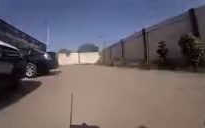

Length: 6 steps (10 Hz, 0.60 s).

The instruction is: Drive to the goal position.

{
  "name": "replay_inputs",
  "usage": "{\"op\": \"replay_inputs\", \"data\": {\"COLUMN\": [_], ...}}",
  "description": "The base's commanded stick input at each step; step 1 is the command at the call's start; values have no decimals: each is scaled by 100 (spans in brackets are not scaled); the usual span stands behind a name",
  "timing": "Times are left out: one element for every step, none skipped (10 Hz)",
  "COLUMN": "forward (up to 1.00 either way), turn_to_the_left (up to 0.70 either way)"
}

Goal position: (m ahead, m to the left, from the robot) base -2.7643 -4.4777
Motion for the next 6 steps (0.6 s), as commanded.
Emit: {"op": "replay_inputs", "data": {"forward": [100, 100, 100, 100, 100, 100], "turn_to_the_left": [0, 0, 0, 0, 0, 0]}}
